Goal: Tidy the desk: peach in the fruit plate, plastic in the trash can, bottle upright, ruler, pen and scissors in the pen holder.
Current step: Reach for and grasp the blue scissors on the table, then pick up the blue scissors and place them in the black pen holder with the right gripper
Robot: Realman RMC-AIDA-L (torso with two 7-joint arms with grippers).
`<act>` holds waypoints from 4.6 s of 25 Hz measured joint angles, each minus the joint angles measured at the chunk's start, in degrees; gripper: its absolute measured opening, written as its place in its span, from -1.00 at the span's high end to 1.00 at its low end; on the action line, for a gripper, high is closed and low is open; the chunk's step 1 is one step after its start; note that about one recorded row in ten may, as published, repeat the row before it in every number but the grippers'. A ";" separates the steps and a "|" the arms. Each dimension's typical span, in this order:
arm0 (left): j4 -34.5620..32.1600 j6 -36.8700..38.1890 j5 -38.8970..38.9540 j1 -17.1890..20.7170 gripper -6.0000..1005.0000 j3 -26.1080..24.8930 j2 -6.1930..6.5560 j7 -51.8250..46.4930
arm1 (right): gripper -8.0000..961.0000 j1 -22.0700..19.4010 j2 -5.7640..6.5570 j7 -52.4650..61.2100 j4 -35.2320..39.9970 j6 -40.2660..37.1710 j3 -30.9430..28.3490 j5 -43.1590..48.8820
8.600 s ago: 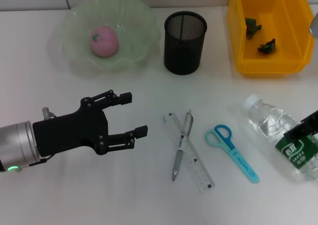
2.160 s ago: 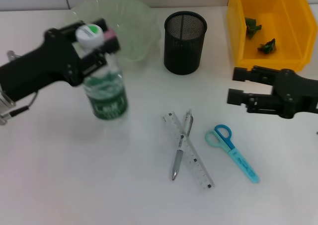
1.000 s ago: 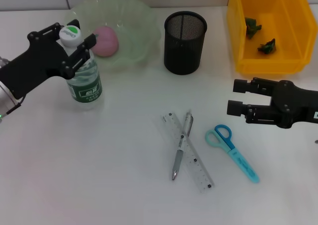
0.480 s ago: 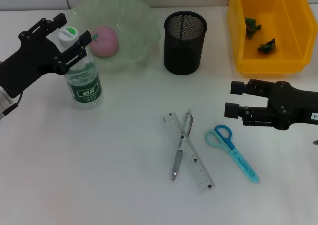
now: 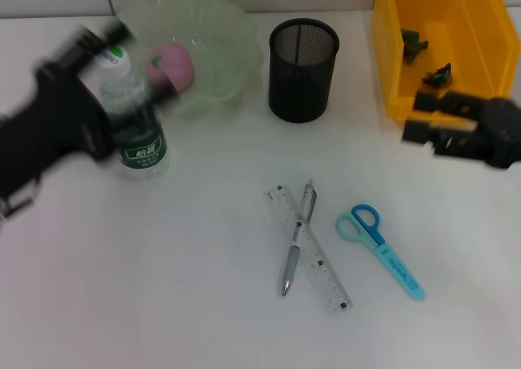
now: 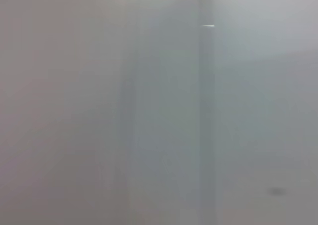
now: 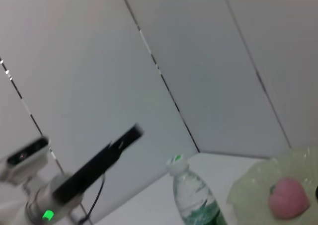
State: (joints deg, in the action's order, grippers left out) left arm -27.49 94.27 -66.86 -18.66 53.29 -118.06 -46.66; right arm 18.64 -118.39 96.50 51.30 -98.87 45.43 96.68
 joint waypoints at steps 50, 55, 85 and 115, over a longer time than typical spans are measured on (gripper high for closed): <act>3.76 -1.38 -19.10 -2.35 -0.66 7.00 -0.47 -1.73 | -0.71 16.07 -1.39 72.93 27.96 4.77 50.33 55.28; 3.76 -1.42 -19.10 -2.34 -0.66 7.00 -0.44 -1.70 | -0.71 16.66 -1.48 72.95 25.88 5.50 51.87 55.28; 3.76 -1.37 -19.10 -2.44 -0.66 7.00 -0.42 -1.68 | 0.23 16.88 -1.49 72.95 21.71 8.17 52.85 52.92; 3.52 -1.70 -18.97 -2.61 -0.66 6.87 -0.42 -1.72 | 0.55 8.29 -0.96 68.54 40.33 12.24 37.79 51.07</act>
State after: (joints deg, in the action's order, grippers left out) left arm -23.97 92.57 -85.83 -21.27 60.17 -118.48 -48.38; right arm 26.93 -119.35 165.04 91.63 -86.63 83.23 147.75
